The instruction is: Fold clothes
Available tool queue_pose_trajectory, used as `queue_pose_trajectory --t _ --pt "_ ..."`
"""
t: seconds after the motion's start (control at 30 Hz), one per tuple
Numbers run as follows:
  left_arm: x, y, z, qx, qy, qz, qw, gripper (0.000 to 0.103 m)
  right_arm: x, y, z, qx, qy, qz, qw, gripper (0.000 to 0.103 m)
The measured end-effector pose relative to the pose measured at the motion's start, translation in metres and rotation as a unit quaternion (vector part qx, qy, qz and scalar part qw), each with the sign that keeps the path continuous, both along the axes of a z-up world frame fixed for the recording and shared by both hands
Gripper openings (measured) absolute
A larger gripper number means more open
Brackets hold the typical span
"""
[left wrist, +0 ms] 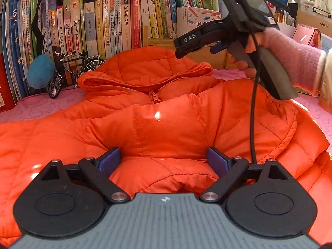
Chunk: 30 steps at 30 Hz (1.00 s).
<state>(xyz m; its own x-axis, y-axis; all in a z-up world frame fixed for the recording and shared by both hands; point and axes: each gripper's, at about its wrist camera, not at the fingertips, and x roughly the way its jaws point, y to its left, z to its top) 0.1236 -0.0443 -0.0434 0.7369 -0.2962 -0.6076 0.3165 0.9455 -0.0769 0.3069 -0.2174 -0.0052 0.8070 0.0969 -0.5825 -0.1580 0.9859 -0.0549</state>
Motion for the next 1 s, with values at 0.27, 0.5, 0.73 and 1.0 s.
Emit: queue_pose_trajectory --t 0.27,0.5,0.73,1.0 --pt "0.001 0.001 -0.010 -0.005 -0.004 -0.013 0.9999 0.095 0.056 0.034 -0.039 -0.052 0.069 0.040 0.995 0.060" --pt "0.001 0.001 -0.009 -0.007 -0.003 -0.017 0.9998 0.098 0.006 0.062 -0.010 -0.124 -0.015 0.069 0.990 0.012" --pt "-0.003 0.053 0.012 -0.207 -0.008 -0.079 0.9750 0.096 -0.091 0.084 0.051 -0.220 -0.175 0.131 0.951 0.010" --pt "-0.011 0.160 0.057 -0.492 0.003 -0.088 0.8662 0.099 -0.196 0.088 0.044 -0.278 -0.244 0.172 0.913 0.010"
